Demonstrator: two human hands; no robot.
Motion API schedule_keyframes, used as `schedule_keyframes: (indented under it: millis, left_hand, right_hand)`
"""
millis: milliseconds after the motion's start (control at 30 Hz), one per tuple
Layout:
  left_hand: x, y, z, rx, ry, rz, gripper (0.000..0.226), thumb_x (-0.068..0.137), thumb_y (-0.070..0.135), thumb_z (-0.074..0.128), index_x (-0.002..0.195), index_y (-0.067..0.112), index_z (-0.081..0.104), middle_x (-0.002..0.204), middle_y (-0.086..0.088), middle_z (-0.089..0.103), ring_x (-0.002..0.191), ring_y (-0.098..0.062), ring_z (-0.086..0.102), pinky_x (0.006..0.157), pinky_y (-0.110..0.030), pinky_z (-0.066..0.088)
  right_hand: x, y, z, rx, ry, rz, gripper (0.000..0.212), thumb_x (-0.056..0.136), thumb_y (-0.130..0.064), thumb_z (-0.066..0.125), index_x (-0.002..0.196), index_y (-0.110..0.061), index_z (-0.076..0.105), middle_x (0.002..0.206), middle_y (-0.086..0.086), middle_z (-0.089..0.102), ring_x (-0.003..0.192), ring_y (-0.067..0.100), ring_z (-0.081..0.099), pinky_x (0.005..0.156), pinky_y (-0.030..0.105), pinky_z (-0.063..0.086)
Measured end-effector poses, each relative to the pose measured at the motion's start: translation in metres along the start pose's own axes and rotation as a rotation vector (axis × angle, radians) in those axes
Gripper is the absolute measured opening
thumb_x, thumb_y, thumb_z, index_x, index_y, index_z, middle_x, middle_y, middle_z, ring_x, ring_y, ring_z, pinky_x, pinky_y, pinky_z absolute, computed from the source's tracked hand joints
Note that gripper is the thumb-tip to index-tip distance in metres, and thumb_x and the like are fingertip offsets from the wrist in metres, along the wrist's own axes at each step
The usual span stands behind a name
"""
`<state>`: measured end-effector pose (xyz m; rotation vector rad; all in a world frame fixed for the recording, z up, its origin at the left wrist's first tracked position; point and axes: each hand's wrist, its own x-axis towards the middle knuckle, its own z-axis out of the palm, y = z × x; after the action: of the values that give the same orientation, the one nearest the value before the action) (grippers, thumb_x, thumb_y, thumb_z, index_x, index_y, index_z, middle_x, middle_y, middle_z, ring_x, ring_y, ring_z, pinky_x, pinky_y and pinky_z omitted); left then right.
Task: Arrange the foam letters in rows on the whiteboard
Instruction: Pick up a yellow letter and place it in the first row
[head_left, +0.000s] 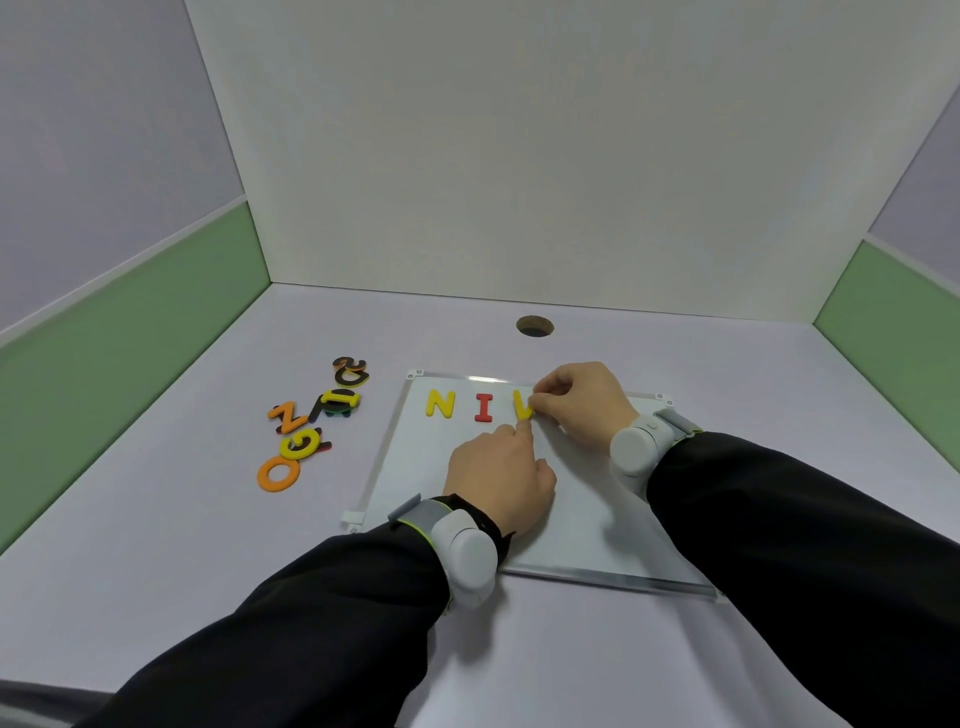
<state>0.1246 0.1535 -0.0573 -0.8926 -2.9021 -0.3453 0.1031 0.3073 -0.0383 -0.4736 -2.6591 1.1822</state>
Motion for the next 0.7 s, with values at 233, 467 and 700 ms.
schedule_keyframes:
  millis: [233,467,700]
  left_hand:
    - [0.0005,0.0004,0.0014,-0.006,0.007,-0.004,0.051,0.097,0.038,0.033,0.143,0.015,0.038,0.106,-0.004,0.060,0.092,-0.026,0.061,0.065,-0.033,0.037]
    - [0.0019,-0.0016,0.0012,-0.020,0.013,-0.002,0.049,0.096,0.037,0.034,0.140,0.016,0.040,0.103,-0.004,0.061,0.090,-0.027,0.062,0.064,-0.033,0.036]
    - [0.0017,-0.0033,0.0010,-0.036,0.025,0.004,0.045,0.096,0.038,0.035,0.134,0.016,0.044,0.099,-0.002,0.061,0.086,-0.026,0.062,0.063,-0.033,0.037]
  right_hand:
    - [0.0029,0.0001,0.0018,-0.051,-0.005,0.009,0.010,0.081,-0.020,0.075,0.087,-0.013,0.076,0.084,-0.001,0.073,0.084,0.017,0.068,0.080,0.030,0.055]
    - [0.0062,-0.0006,0.0049,-0.120,-0.006,0.021,0.010,0.082,-0.018,0.072,0.087,-0.011,0.077,0.088,0.000,0.073,0.088,0.018,0.066,0.077,0.027,0.052]
    - [0.0058,0.0012,0.0051,-0.146,-0.012,0.001,0.011,0.084,-0.019,0.071,0.090,-0.012,0.077,0.090,-0.002,0.072,0.089,0.016,0.065,0.079,0.025,0.049]
